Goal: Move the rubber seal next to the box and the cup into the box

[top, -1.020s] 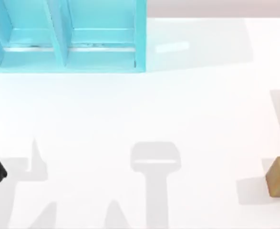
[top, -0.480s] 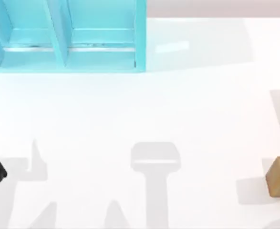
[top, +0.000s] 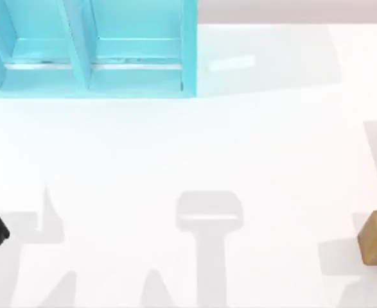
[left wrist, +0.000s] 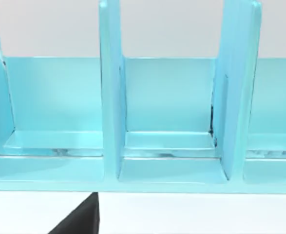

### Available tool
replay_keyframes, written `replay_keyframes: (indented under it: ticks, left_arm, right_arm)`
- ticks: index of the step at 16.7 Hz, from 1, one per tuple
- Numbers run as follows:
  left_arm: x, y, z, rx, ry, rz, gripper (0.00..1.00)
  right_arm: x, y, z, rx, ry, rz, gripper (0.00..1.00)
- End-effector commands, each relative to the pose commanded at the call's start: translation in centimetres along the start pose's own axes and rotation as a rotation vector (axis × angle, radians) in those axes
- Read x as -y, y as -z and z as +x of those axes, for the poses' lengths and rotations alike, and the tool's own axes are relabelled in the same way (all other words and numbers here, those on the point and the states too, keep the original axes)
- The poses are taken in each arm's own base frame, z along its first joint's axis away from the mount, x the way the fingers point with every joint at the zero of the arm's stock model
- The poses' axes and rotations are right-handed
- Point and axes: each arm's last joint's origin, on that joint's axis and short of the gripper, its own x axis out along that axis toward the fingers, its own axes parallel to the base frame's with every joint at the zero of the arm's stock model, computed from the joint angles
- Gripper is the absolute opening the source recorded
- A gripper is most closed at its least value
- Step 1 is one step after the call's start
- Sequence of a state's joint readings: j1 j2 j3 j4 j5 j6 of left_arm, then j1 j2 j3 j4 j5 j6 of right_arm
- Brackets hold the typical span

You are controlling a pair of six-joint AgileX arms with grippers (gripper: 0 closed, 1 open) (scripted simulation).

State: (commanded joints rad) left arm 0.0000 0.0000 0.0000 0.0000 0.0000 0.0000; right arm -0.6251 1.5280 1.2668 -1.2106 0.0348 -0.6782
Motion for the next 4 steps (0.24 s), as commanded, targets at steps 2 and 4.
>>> replay_keyframes:
  ticks: [2, 4]
  left_arm:
    - [0.0, 0.0, 0.0, 0.0, 0.0, 0.0, 1.0]
    - [0.0, 0.0, 0.0, 0.0, 0.0, 0.0, 1.0]
  right_arm:
    - [0.17, 0.92, -0.69, -0.021, -0.014, 0.048, 1.0]
    - [0.19, 1.18, -0.82, -0.026, -0.018, 0.061, 1.0]
